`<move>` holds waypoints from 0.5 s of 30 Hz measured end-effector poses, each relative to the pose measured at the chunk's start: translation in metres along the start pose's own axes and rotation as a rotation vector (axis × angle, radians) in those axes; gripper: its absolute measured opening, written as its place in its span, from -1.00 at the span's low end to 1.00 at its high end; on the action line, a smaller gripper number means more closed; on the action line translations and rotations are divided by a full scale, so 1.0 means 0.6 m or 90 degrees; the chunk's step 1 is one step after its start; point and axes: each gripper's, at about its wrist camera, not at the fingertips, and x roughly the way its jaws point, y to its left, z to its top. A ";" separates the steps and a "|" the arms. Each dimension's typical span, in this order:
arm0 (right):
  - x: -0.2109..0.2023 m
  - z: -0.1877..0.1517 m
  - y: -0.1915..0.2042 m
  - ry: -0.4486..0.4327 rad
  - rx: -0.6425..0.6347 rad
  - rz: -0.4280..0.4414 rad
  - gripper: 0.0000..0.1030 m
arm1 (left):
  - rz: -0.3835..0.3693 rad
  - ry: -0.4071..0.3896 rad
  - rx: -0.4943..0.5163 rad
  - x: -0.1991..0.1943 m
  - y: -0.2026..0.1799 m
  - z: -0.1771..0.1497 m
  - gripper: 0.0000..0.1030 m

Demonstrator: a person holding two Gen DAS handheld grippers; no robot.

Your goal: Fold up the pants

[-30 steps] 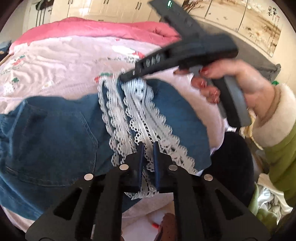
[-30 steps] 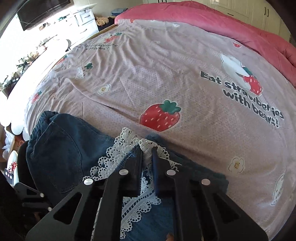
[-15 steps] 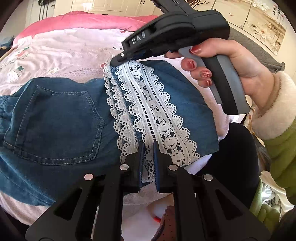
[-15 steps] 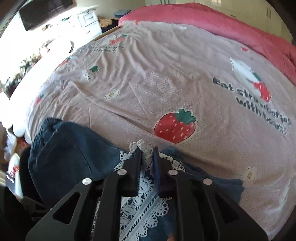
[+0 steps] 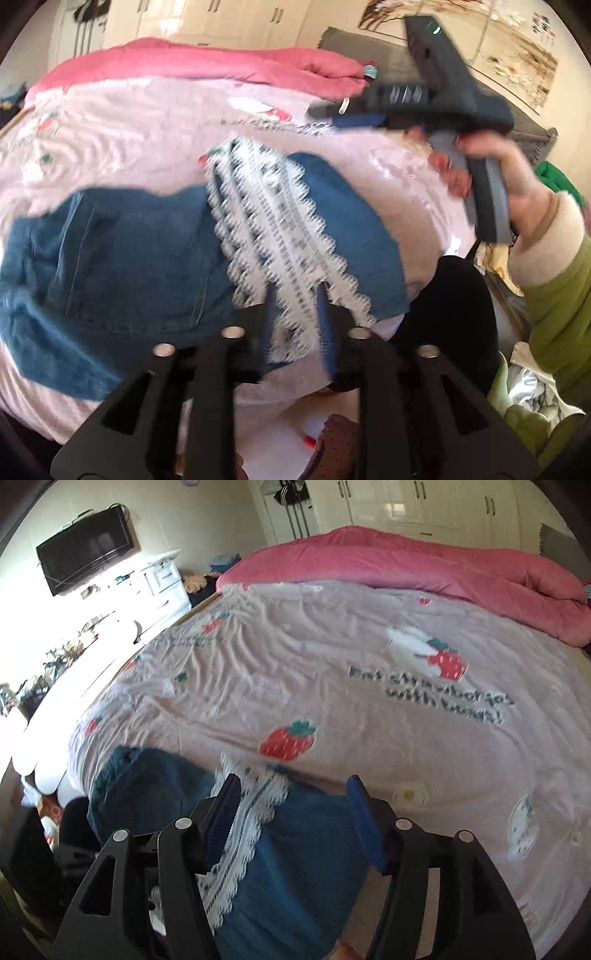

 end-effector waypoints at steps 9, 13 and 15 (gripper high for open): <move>0.115 -0.005 0.059 0.075 -0.048 -0.013 -0.68 | 0.055 0.069 0.065 0.074 -0.037 -0.016 -0.49; 0.153 -0.002 0.057 0.097 -0.041 -0.027 -0.67 | 0.056 0.069 0.060 0.077 -0.032 -0.021 -0.48; 0.166 -0.003 0.052 0.105 -0.032 -0.029 -0.67 | 0.051 0.068 0.051 0.078 -0.025 -0.021 -0.48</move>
